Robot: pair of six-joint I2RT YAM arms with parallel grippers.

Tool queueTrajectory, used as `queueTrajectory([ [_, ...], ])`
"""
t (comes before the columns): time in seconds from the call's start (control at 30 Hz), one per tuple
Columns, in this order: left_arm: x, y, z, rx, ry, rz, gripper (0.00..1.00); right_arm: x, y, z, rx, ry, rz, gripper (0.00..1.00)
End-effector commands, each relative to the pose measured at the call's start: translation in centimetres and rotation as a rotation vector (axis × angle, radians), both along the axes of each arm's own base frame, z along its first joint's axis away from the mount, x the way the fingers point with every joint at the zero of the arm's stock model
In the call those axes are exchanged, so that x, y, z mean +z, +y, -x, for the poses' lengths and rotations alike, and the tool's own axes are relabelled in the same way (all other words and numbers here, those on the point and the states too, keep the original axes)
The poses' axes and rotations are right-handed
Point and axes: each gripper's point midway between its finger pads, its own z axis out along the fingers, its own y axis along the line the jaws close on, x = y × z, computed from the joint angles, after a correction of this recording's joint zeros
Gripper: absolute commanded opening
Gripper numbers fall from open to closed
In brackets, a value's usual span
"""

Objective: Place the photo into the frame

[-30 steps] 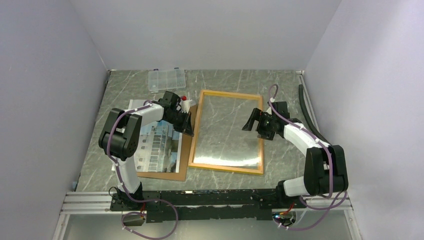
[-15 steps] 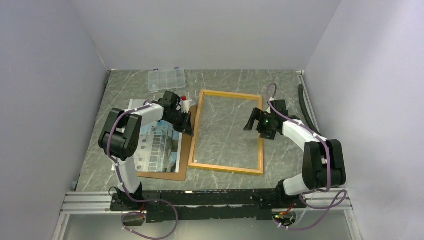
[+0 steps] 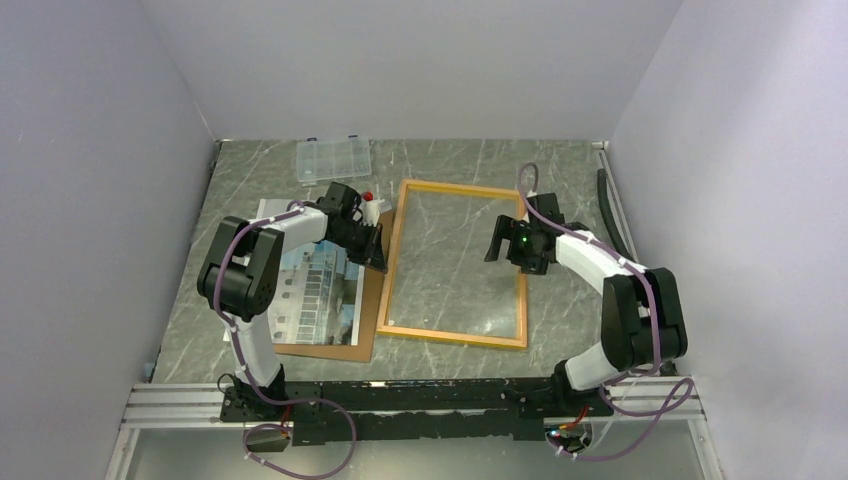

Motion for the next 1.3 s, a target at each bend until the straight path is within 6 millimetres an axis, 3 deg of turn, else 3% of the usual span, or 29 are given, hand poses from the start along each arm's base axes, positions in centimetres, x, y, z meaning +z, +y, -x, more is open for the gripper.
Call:
queueTrajectory([
  [0.0,-0.8,0.2,0.7,-0.012,0.003,-0.050,0.04,1.0,0.6,-1.7,0.036,-0.055,0.077,1.00],
  [0.3,-0.8,0.3,0.6,-0.012,0.000,-0.057,0.04,3.1,-1.0,-2.7,0.010,-0.104,0.197,1.00],
  [0.6,-0.7,0.5,0.7,-0.011,-0.005,-0.063,0.04,1.9,0.6,-2.3,0.043,-0.079,0.117,1.00],
  [0.77,-0.7,0.6,0.6,-0.008,-0.002,-0.062,0.04,2.0,-0.1,-2.4,0.022,-0.079,0.135,1.00],
  [1.27,-0.5,0.8,0.4,-0.001,-0.005,-0.056,0.04,-2.2,-0.3,1.1,-0.003,0.029,0.105,0.98],
])
